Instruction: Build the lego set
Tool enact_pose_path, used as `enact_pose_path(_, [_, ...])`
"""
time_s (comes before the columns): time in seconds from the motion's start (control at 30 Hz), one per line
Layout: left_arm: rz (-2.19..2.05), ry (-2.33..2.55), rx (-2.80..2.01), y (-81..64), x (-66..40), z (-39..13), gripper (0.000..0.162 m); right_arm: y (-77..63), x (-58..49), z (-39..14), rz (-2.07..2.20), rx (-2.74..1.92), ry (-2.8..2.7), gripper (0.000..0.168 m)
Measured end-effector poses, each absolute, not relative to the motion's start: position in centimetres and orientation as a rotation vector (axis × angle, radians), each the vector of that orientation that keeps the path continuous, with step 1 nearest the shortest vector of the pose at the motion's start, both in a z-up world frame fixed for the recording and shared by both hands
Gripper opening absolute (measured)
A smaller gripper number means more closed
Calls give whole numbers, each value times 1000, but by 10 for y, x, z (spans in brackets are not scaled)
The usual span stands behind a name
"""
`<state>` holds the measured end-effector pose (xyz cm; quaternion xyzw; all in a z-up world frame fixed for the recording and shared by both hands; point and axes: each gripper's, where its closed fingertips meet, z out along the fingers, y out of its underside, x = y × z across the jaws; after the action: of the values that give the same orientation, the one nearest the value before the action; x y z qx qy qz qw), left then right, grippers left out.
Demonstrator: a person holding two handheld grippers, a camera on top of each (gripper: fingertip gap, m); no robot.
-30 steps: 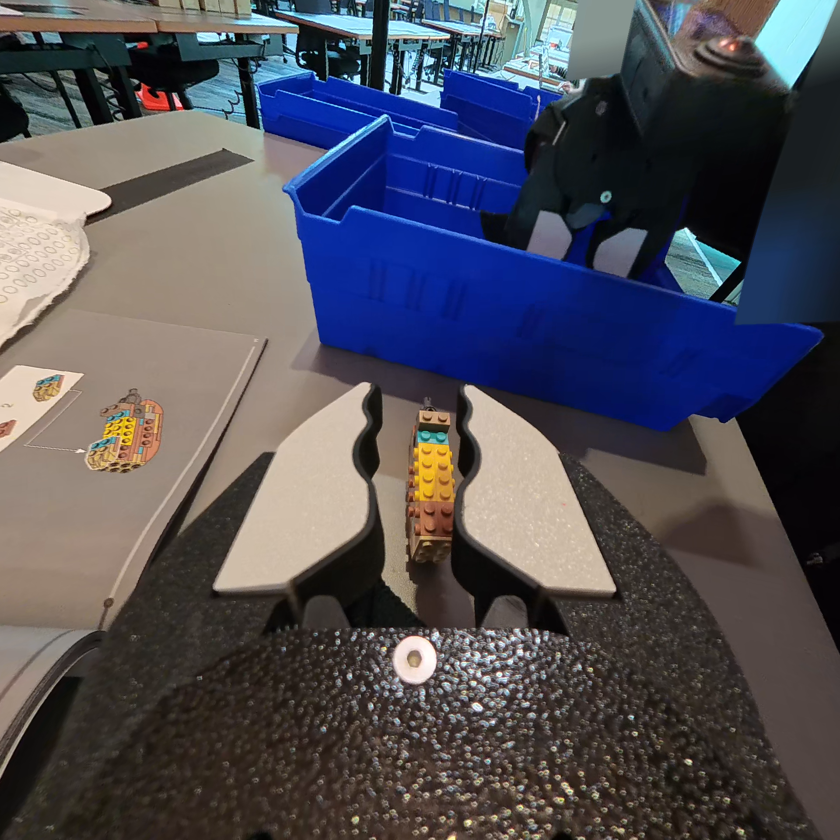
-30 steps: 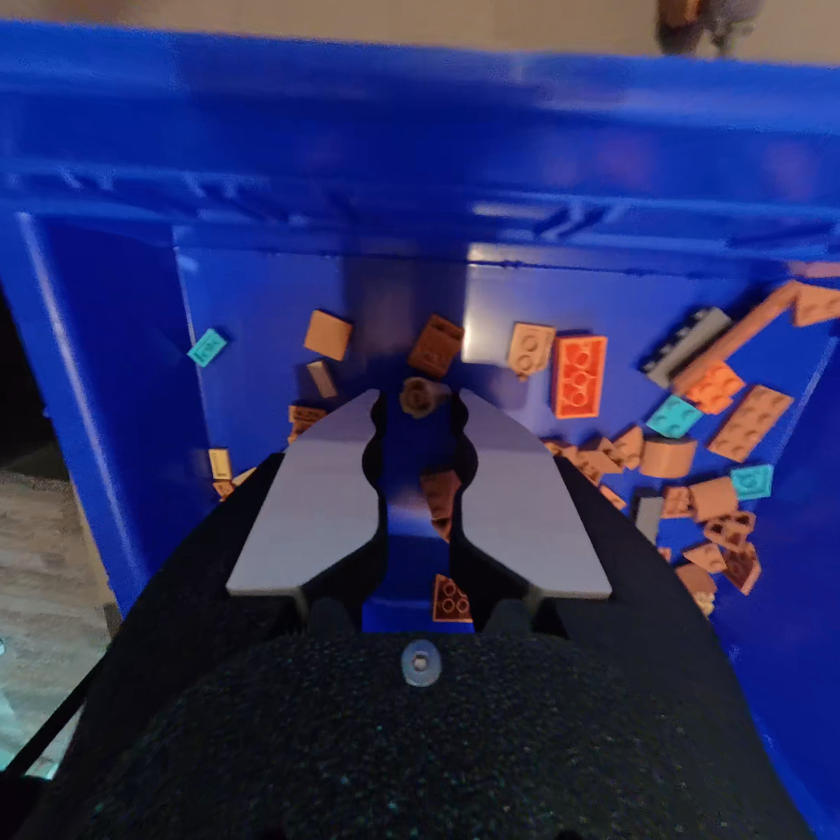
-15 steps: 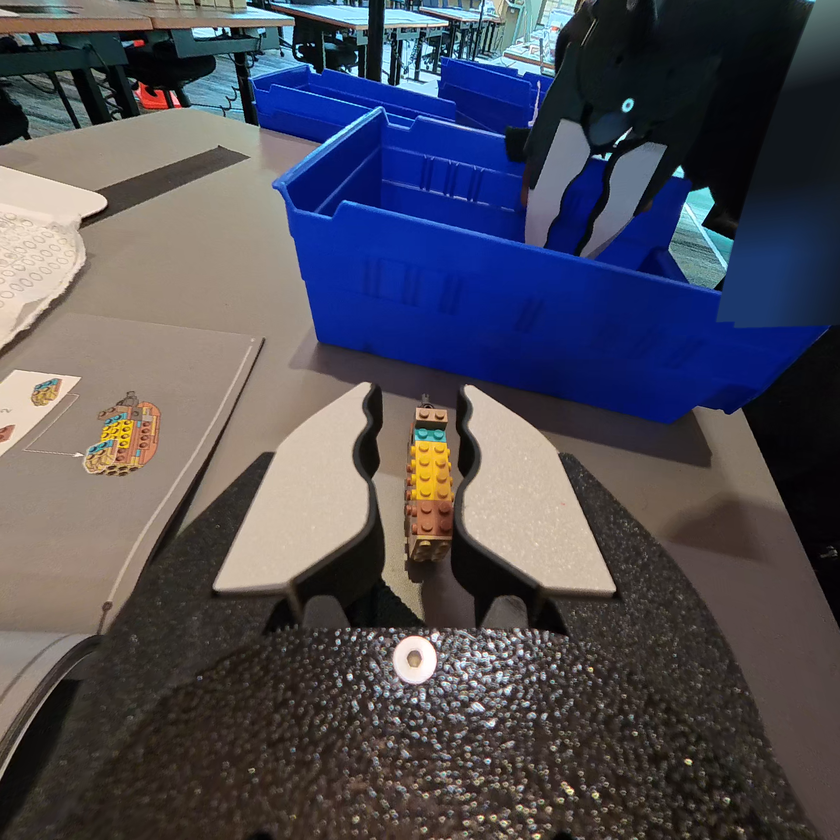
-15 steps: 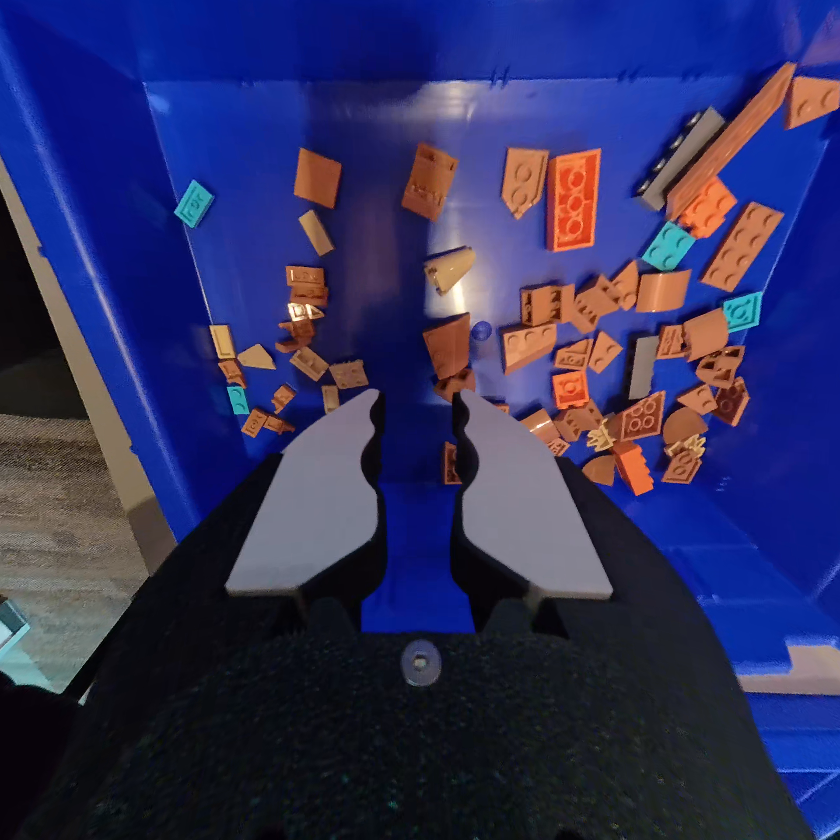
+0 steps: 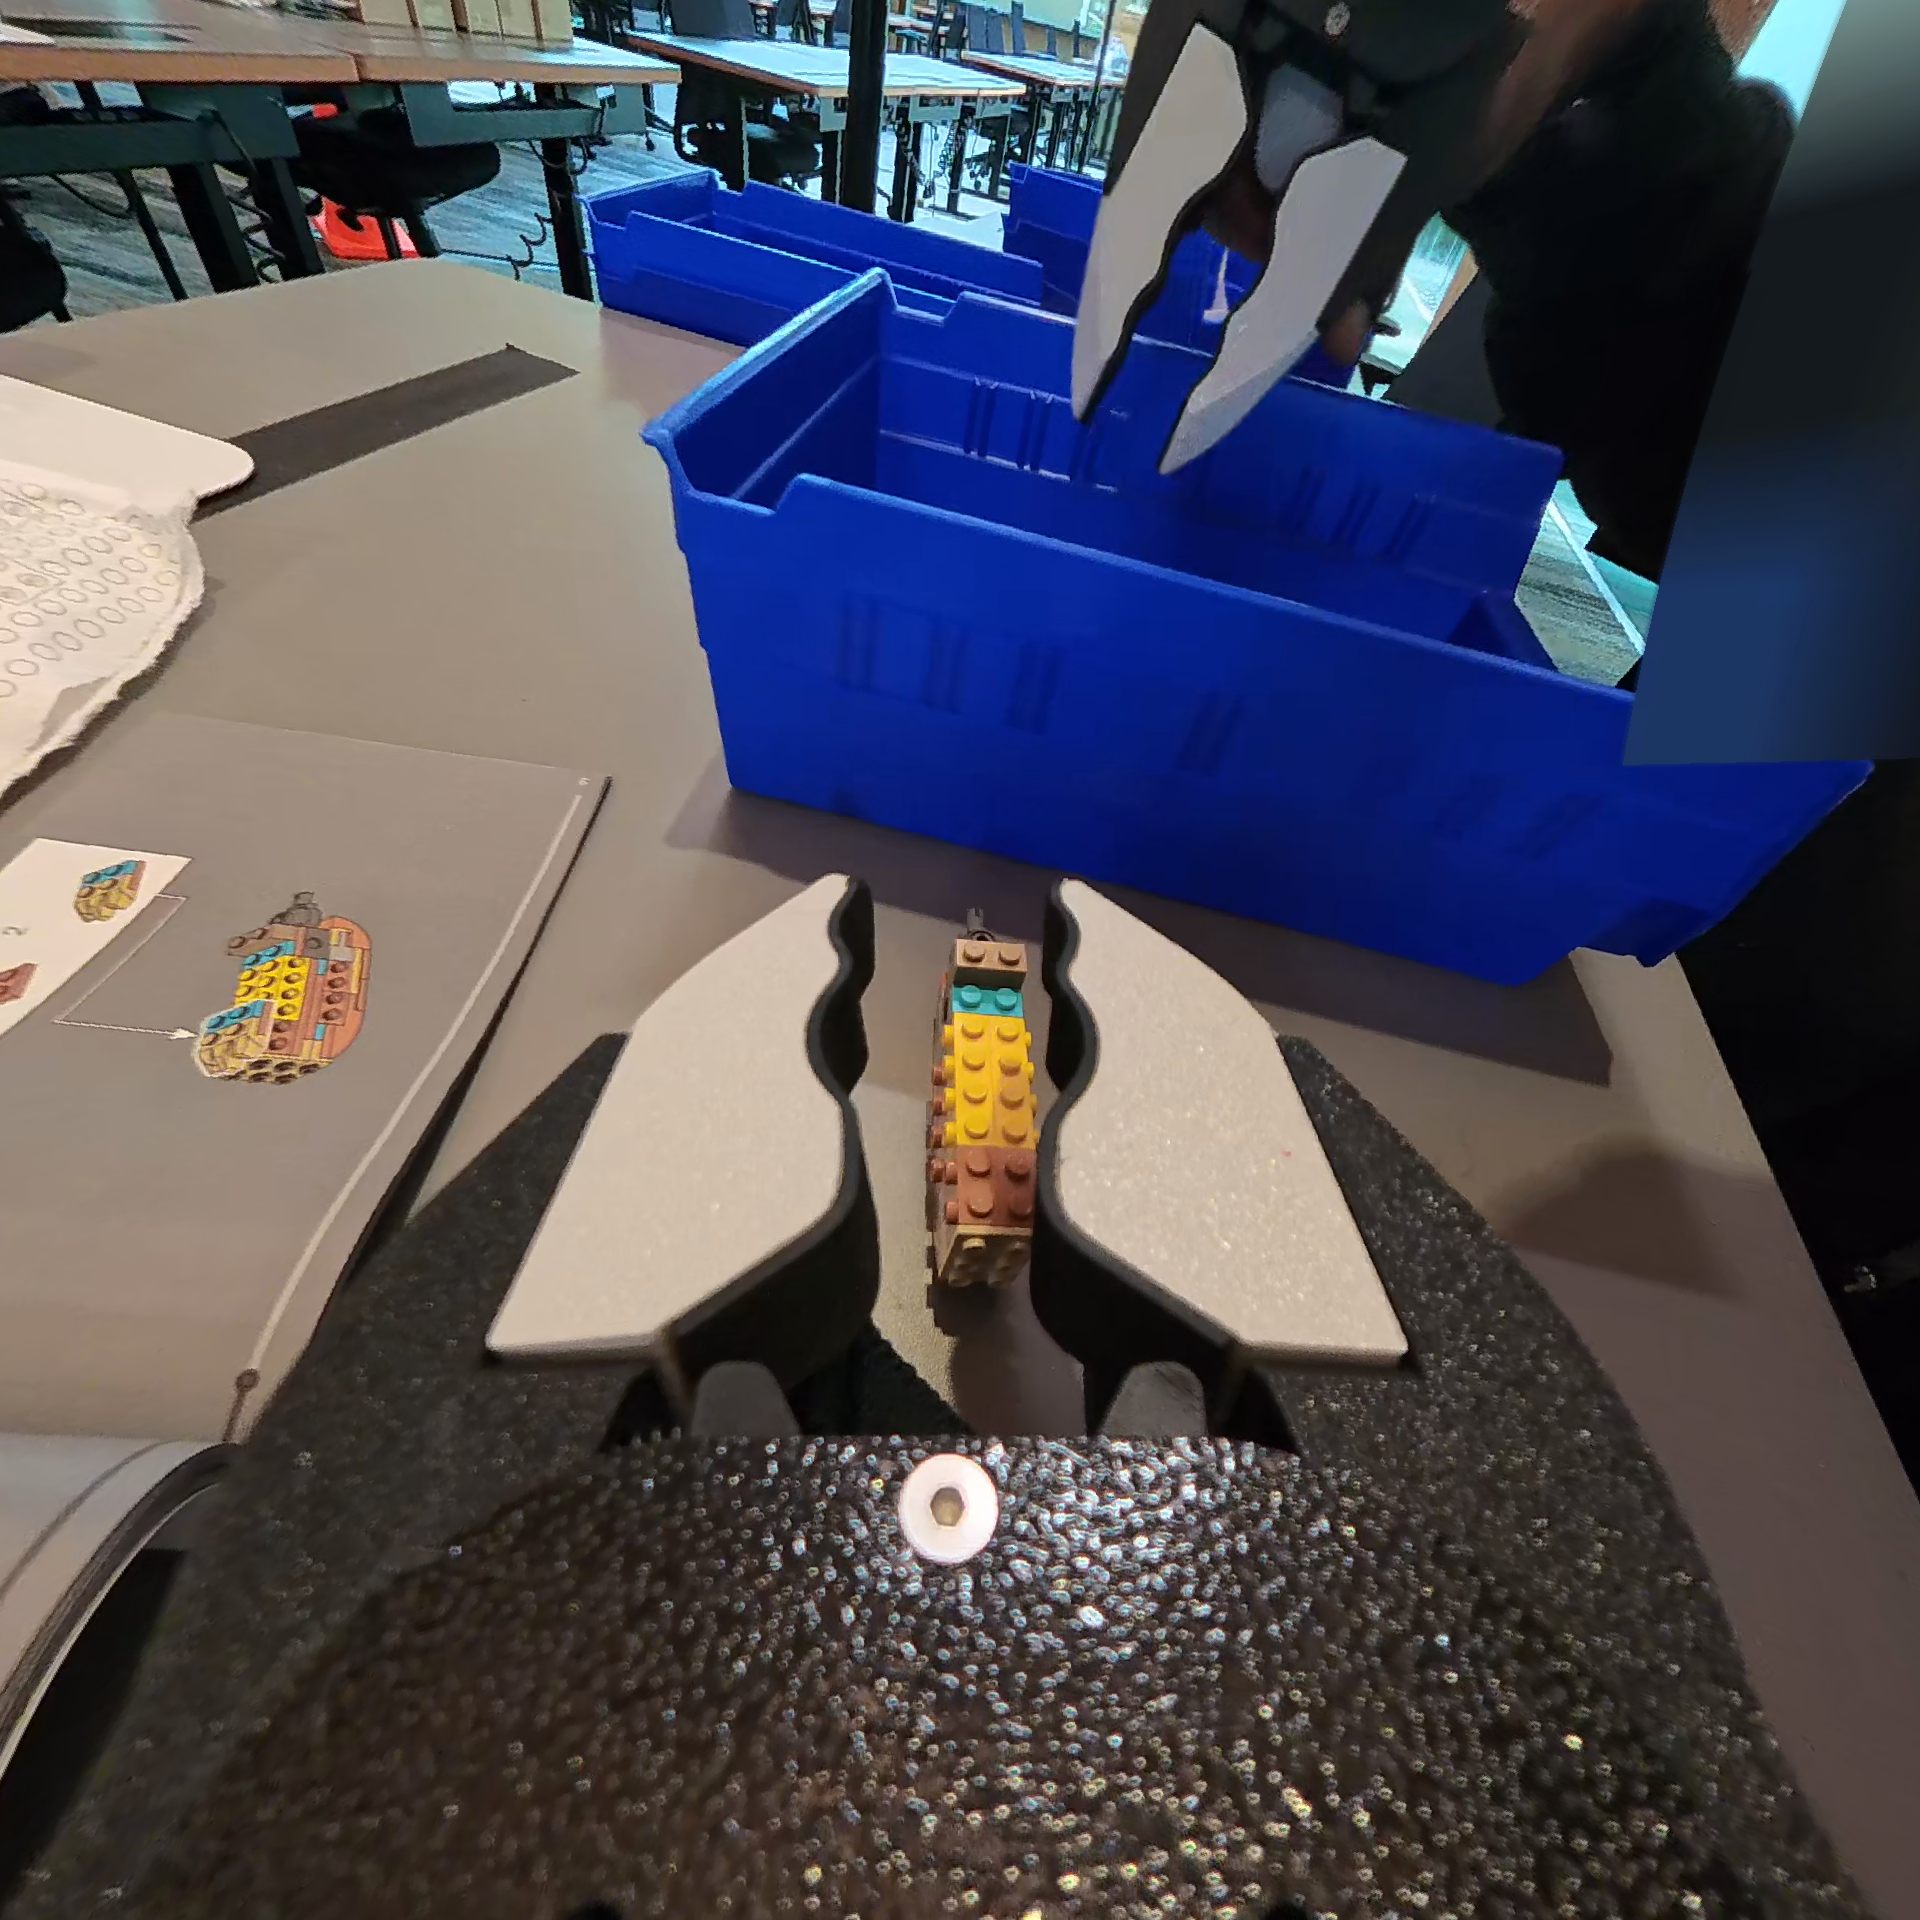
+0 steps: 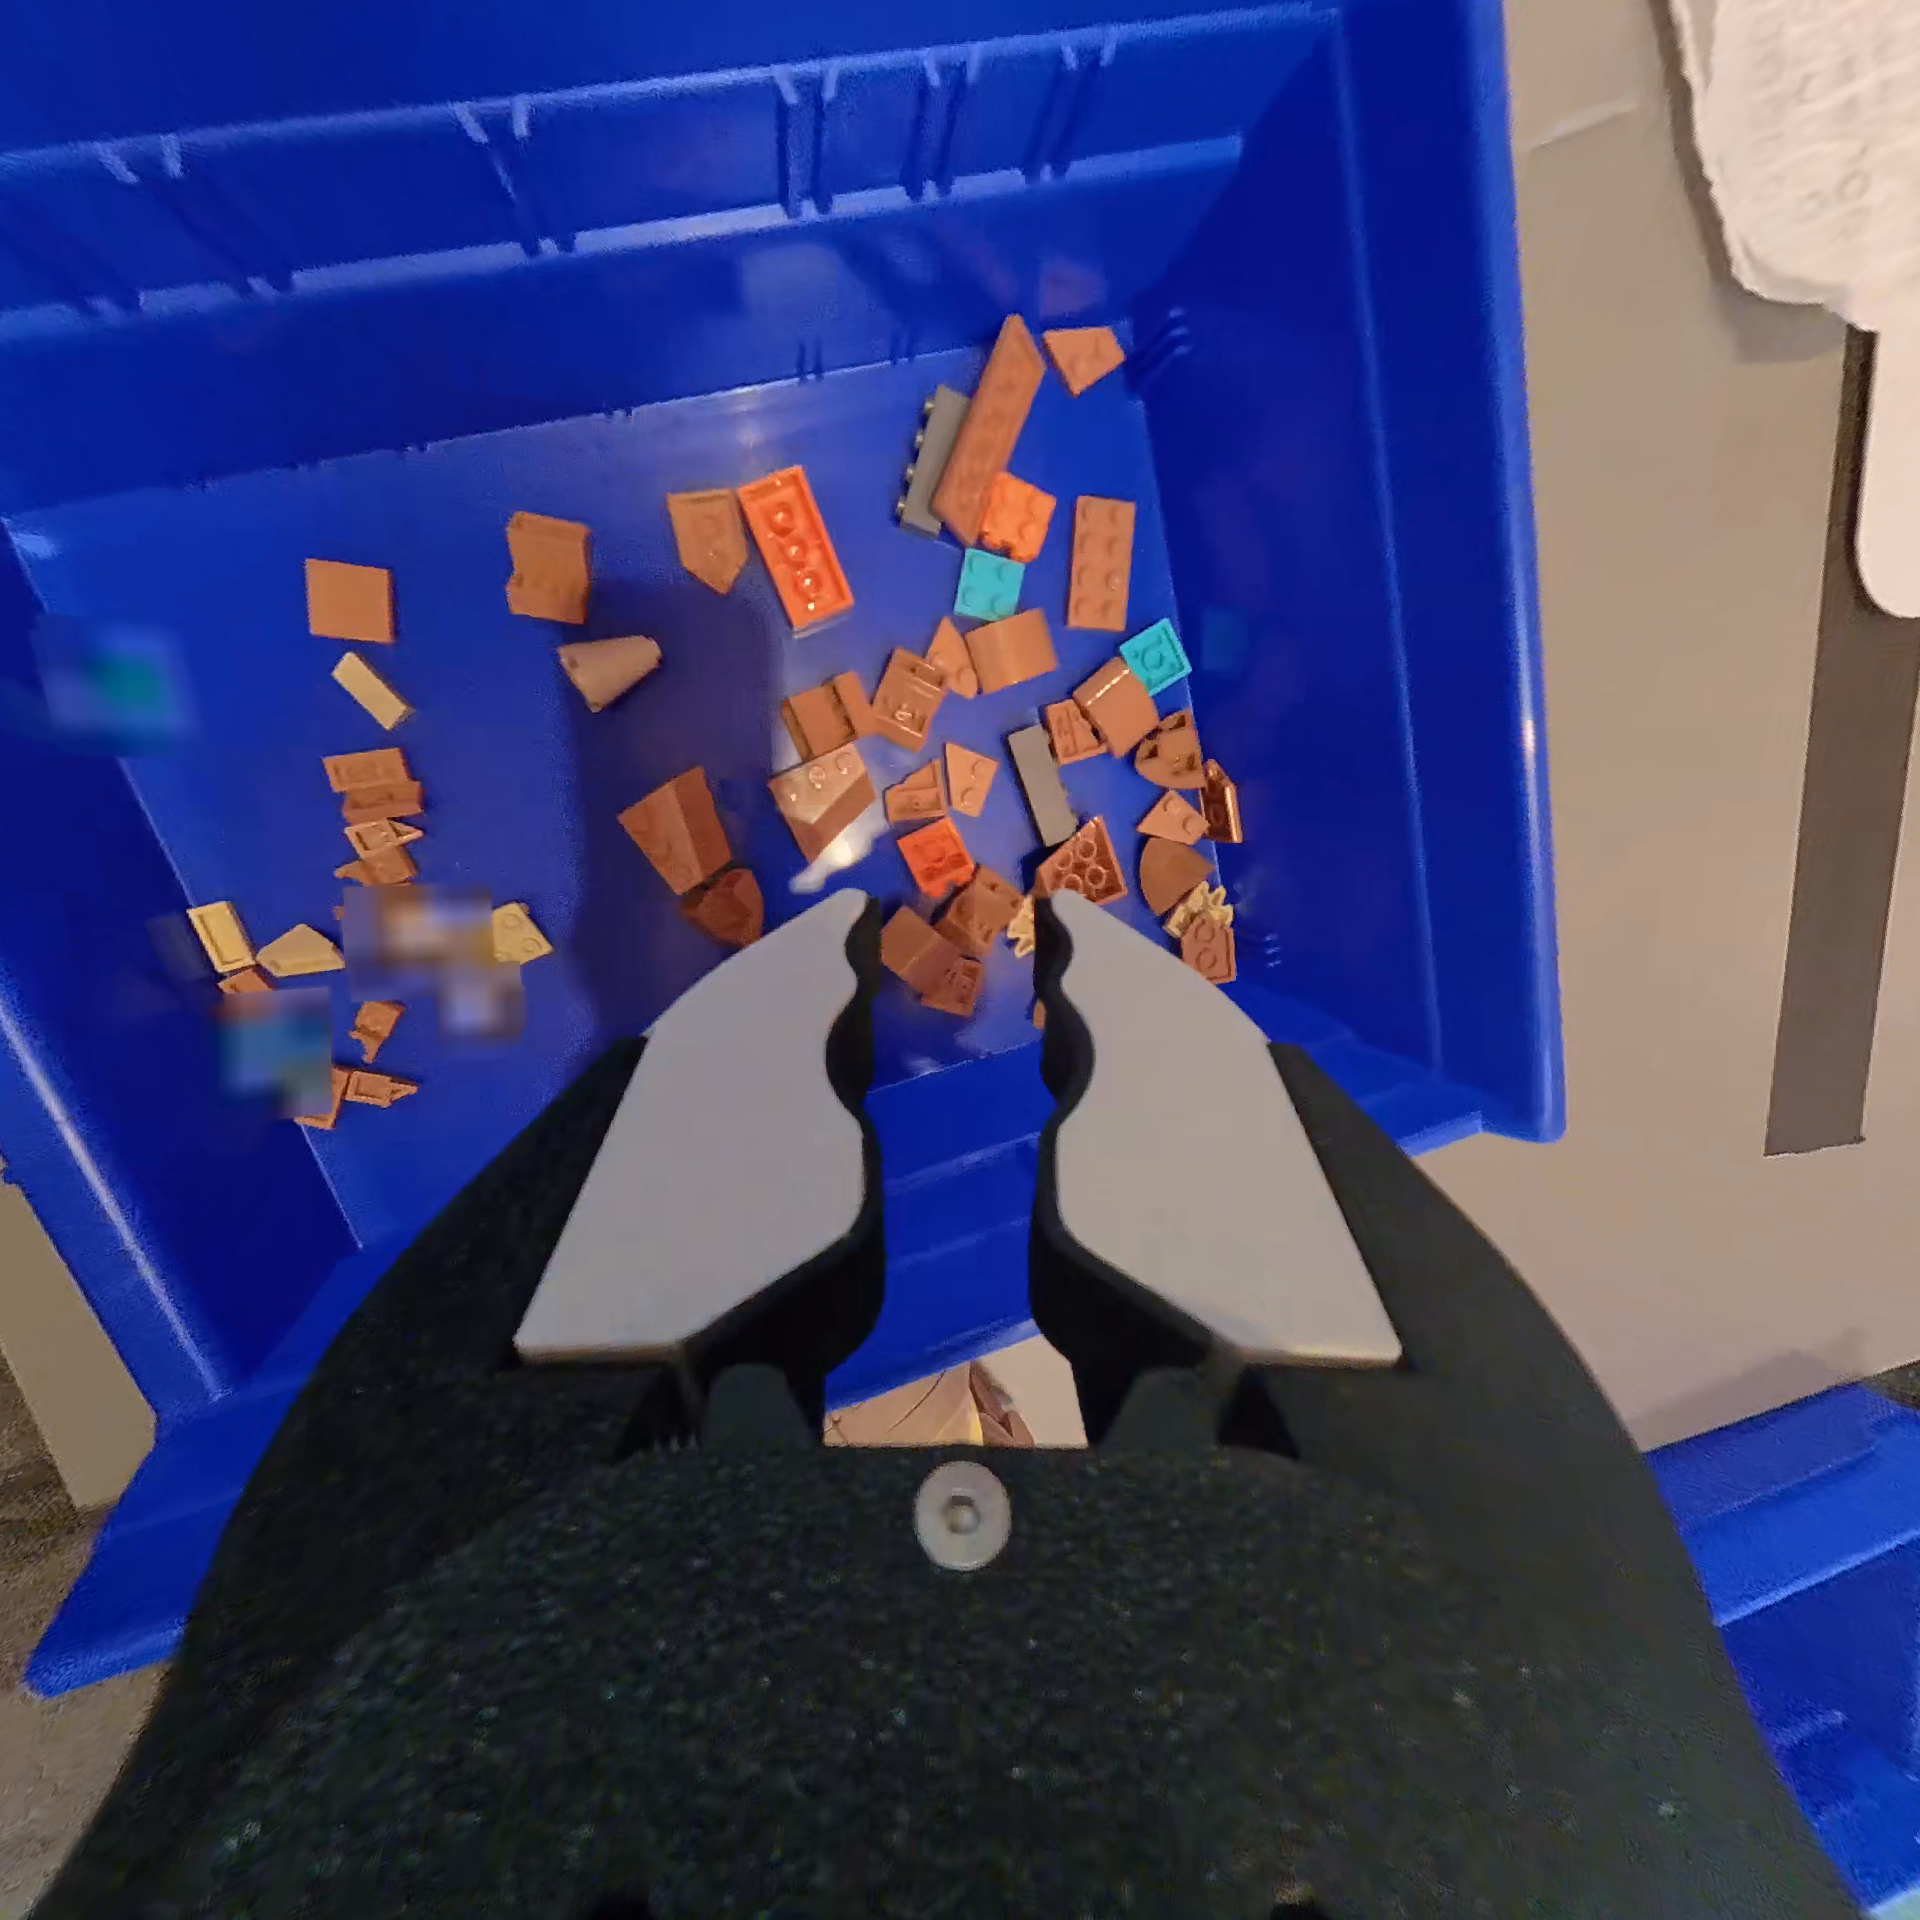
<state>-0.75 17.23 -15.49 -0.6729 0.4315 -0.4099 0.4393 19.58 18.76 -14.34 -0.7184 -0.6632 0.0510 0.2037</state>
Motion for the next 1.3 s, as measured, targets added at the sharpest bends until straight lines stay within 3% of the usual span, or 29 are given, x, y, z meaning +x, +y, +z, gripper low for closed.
enact_pose_path(1.3, [-1066,1048,-1677,173,-9,-153,31,195,195,-169,160,-1990,-2027,35])
